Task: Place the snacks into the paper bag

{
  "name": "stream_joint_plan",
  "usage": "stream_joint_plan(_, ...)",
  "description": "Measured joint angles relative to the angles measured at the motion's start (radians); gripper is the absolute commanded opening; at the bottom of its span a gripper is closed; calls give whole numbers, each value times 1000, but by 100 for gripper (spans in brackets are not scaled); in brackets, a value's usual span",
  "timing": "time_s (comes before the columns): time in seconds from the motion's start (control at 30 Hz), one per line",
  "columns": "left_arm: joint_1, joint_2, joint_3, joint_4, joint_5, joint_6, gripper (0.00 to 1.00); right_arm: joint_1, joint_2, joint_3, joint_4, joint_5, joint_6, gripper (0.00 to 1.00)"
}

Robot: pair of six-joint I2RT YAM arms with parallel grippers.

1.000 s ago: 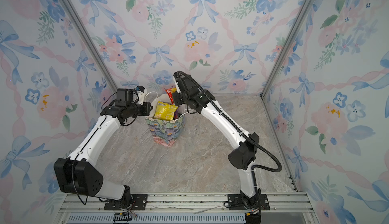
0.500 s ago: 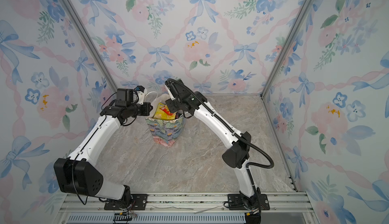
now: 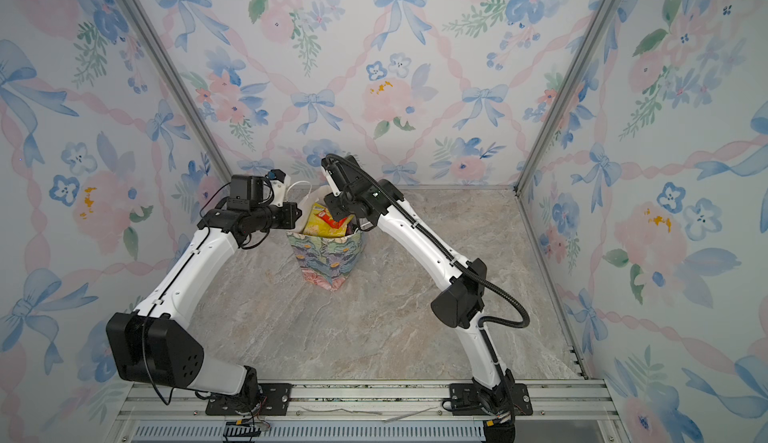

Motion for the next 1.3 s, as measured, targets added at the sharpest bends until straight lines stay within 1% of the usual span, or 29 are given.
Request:
stream_joint_plan(0.23, 0, 0, 0, 0, -1, 0, 0, 0, 122, 51, -37, -31, 1, 38)
stream_joint_plan(0.3, 0, 0, 0, 0, -1, 0, 0, 0, 143, 79, -48, -34, 4, 39)
stream_joint_plan(0.37, 0, 0, 0, 0, -1, 0, 0, 0, 163, 116, -60, -41, 7, 43)
stream_joint_plan(0.43, 0, 0, 0, 0, -1, 0, 0, 0, 179, 157, -77, -48, 8, 51)
stream_joint_plan(0.53, 0, 0, 0, 0, -3, 0, 0, 0, 178, 177, -89, -56, 11, 65)
stream_joint_plan(0.6, 0, 0, 0, 0, -6, 0, 0, 0, 167, 177, -90, -63, 11, 70)
stream_joint_plan(0.63, 0, 0, 0, 0, -7, 0, 2, 0, 157, 177, -89, -67, 11, 74)
stream_joint_plan(0.67, 0, 0, 0, 0, -8, 0, 5, 0, 146, 177, -88, -71, 11, 77)
stream_joint_plan(0.7, 0, 0, 0, 0, -8, 0, 10, 0, 127, 175, -84, -72, 12, 81)
stream_joint_plan(0.77, 0, 0, 0, 0, -9, -4, 24, -1, 73, 150, -60, -78, 11, 89)
stream_joint_plan(0.83, 0, 0, 0, -2, -14, -3, 38, -3, -13, 100, -21, -85, 12, 97)
stream_joint_plan(0.87, 0, 0, 0, -3, -18, -8, 45, -3, -56, 74, 2, -88, 10, 99)
stream_joint_plan(0.9, 0, 0, 0, -5, -19, -6, 49, -5, -105, 43, 30, -94, 10, 97)
stream_joint_plan(0.97, 0, 0, 0, -7, -23, -8, 53, -9, -201, -23, 89, -100, 13, 96)
stream_joint_plan(1.07, 0, -1, 0, -8, -27, -11, 68, -26, -333, -133, 187, -105, 12, 96)
stream_joint_plan(1.17, 0, -11, 0, -8, -26, -11, 96, -56, -442, -267, 277, -111, 15, 97)
stream_joint_plan(1.2, 0, -19, -2, -8, -26, -13, 98, -70, -477, -326, 309, -114, 16, 96)
stream_joint_plan(1.3, 0, -59, -5, -7, -26, -11, 98, -117, -582, -525, 398, -116, 28, 96)
